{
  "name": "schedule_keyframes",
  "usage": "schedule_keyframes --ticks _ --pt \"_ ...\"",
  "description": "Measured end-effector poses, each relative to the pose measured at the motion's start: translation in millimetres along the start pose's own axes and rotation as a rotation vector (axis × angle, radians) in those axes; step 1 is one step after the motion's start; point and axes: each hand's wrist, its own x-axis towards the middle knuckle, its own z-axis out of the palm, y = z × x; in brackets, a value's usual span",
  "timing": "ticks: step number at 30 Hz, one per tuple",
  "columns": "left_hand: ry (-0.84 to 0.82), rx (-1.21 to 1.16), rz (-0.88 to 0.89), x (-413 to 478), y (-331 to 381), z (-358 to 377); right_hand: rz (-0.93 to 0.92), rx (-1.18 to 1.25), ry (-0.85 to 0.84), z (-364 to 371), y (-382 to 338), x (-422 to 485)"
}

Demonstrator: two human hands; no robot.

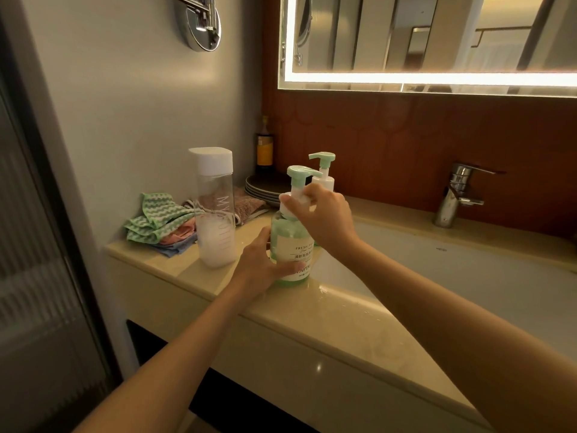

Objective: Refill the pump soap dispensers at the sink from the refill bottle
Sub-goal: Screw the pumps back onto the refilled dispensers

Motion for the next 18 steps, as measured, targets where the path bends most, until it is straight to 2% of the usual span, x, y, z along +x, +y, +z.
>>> schedule_keyframes --ticks 4,11,15,18 --pt "0.002 -0.002 0.010 0 -1 -1 0.162 0.092 -0.106 10 -5 10" --pt "0.028 -0.018 0.002 1 -3 0 -0.006 0.164 -0.223 4 -2 -3" --pt "0.021 -0.020 0.004 1 -2 0 -0.068 0.071 0.022 -1 6 -9" --pt "0.025 -0.013 -0.001 1 -3 0 0.005 0.113 0.032 -1 5 -1"
